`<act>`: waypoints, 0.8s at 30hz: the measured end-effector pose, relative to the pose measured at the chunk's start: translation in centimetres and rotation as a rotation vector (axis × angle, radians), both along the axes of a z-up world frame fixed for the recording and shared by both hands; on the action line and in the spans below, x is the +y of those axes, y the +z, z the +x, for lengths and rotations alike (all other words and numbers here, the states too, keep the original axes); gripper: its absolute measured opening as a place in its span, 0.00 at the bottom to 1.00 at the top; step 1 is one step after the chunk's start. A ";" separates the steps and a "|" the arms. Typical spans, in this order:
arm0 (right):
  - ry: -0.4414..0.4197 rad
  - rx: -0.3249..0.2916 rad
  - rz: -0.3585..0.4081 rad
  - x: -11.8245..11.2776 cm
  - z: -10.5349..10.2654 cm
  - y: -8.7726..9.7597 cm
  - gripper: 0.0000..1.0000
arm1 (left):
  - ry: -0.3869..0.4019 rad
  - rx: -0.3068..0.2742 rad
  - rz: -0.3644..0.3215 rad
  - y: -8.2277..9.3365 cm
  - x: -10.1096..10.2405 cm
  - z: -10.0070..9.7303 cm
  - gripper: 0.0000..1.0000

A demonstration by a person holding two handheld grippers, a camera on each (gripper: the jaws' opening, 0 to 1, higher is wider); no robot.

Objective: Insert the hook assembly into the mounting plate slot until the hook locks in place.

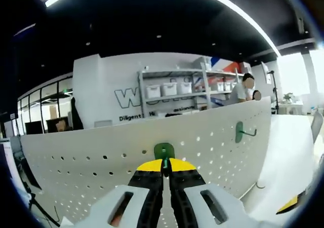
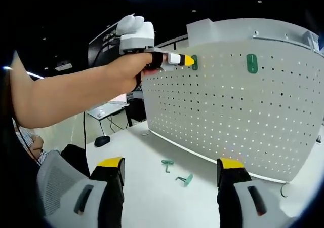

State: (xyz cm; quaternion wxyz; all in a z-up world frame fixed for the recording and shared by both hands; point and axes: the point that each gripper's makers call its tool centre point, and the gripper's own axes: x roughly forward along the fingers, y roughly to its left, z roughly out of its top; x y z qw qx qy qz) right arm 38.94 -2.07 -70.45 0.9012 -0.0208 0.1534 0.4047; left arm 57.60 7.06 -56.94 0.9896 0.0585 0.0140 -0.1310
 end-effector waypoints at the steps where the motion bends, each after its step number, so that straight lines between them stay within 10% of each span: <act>1: 0.000 0.000 0.000 0.0 0.0 0.0 0.73 | 0.011 -0.011 0.005 0.1 0.1 0.0 0.03; 24: -0.009 0.017 -0.005 -0.6 -0.1 -0.7 0.73 | 0.138 -0.095 0.313 -0.5 -0.3 1.1 0.04</act>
